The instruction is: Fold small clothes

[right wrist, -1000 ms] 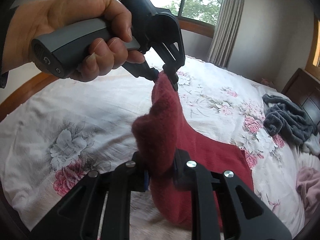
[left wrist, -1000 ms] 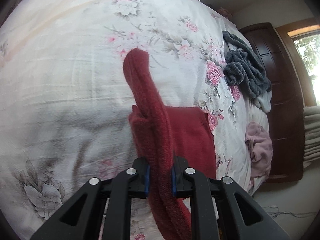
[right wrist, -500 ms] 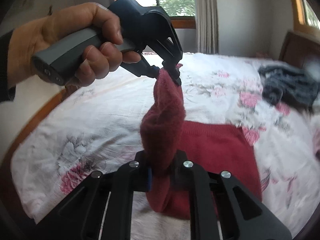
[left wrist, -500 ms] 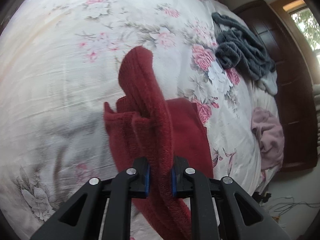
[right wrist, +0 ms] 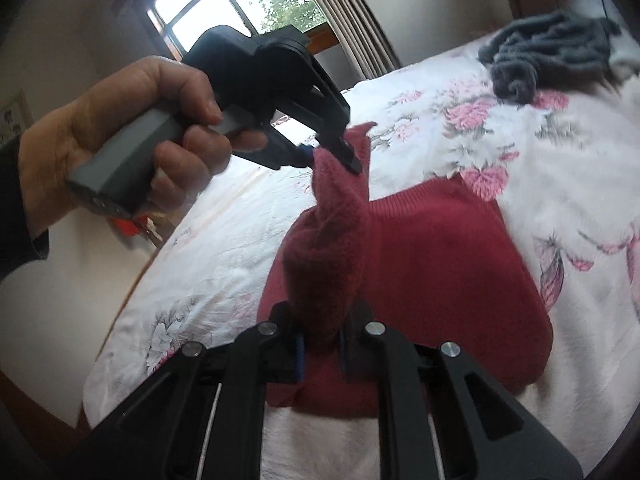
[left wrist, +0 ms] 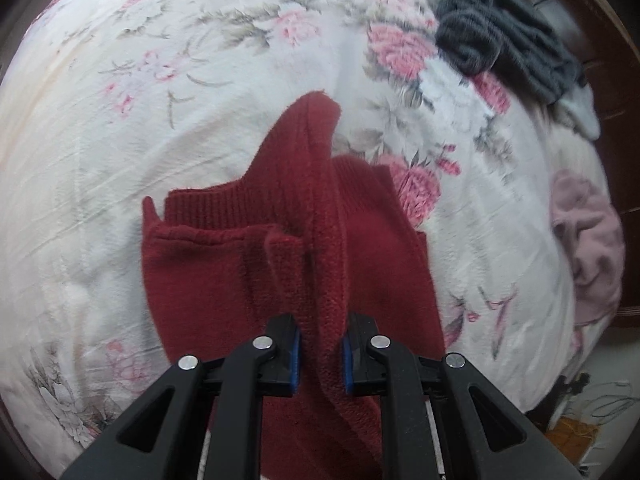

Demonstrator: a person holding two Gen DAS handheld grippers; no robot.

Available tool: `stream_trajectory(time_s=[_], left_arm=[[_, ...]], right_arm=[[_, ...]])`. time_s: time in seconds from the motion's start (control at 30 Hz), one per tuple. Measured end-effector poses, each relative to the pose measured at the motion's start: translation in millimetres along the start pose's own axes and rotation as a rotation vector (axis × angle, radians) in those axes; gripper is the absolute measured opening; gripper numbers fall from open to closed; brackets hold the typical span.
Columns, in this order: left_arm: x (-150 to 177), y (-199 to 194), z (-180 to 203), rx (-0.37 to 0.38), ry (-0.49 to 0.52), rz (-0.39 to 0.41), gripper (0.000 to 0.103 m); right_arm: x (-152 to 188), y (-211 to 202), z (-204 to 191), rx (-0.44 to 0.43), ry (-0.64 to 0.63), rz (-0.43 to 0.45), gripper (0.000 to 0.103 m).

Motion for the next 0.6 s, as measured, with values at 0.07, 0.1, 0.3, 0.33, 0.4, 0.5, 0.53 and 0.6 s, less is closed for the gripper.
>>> stream_trajectory(time_s=[0.07, 0.1, 0.3, 0.33, 0.4, 0.5, 0.53, 0.6], left_arm=[[2, 11, 3, -0.014, 0.000, -0.011, 0.015], [3, 18, 4, -0.028, 0.005, -0.018, 0.015], [4, 41, 15, -0.099, 0.030, -0.041, 0.015], [4, 43, 18, -0.109, 0.035, -0.040, 0.015], [6, 48, 22, -0.134, 0.044, -0.037, 0.015], [6, 51, 25, -0.164, 0.052, -0.032, 0.015], [6, 52, 25, -0.174, 0.051, -0.031, 0.015], [5, 53, 26, -0.196, 0.053, -0.025, 0.015]], right_arm=[[1, -1, 10, -0.013, 0.043, 0.012, 0.010], [3, -1, 15, -0.014, 0.058, 0.013, 0.010], [15, 1, 28, -0.033, 0.137, -0.010, 0.010], [17, 0, 30, -0.031, 0.147, -0.015, 0.010], [21, 0, 36, -0.032, 0.184, -0.024, 0.010], [25, -3, 43, -0.031, 0.234, -0.038, 0.010], [27, -3, 46, -0.027, 0.250, -0.043, 0.010], [31, -3, 49, -0.028, 0.284, -0.054, 0.010]])
Point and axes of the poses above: each gripper's, at about its wrist camera, not at the fingertips, and y roughly the way its jaws point, z to its right, x to its underside, the point moved 9 cm from there along y, roughly the way its jaws point, and after that the axes turned 10 degrees about z, right-handed, at the moved point
